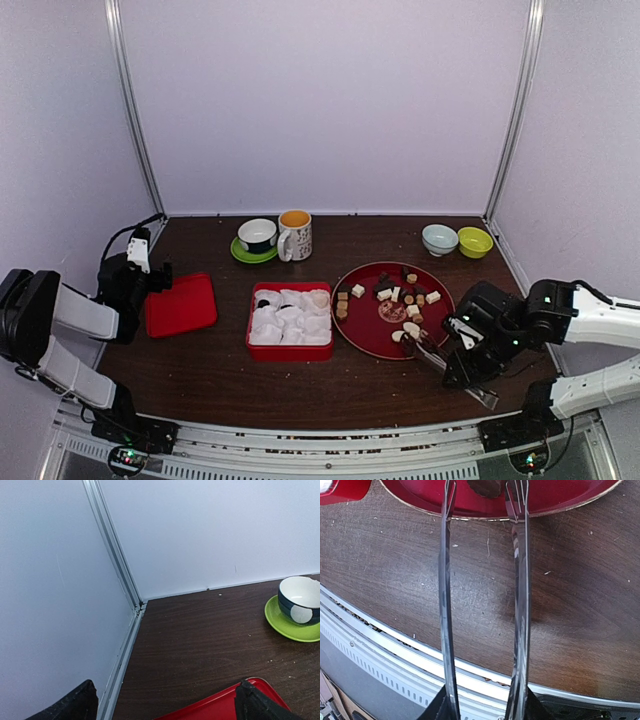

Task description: Pack the chocolate

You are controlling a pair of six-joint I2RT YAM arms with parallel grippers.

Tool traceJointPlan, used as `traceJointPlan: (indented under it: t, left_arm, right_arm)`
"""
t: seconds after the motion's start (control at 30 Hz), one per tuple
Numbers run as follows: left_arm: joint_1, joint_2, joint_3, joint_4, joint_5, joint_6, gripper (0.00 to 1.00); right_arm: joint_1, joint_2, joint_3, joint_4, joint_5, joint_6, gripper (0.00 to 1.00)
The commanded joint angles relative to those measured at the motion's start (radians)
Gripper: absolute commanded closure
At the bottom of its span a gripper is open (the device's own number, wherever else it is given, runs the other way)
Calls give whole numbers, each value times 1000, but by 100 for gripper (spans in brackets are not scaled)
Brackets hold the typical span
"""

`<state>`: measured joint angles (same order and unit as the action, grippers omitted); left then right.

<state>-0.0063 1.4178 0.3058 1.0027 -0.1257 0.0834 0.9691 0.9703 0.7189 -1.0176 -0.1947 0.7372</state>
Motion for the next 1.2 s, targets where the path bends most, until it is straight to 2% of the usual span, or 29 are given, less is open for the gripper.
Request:
traceJointPlan:
  t: [0.0,0.63,0.77,0.93,1.17]
  left_arm:
    - [6,6,-4,66,13,-4,2]
    - [6,5,-5,66,12,-4,2]
    - [6,6,-5,66,12,-4,2]
    - [6,6,-4,65,12,-4,2]
    - [6,6,-4,66,12,-4,2]
  right_arm:
    - [4,18,-2,33,-5,9,62]
    - [4,100,45,35,42,-44,70]
    - [4,68,83,21,86,-45,74]
    - [4,-2,130,6,153,-45,74]
    - [4,-27,166,12,165,-47,76]
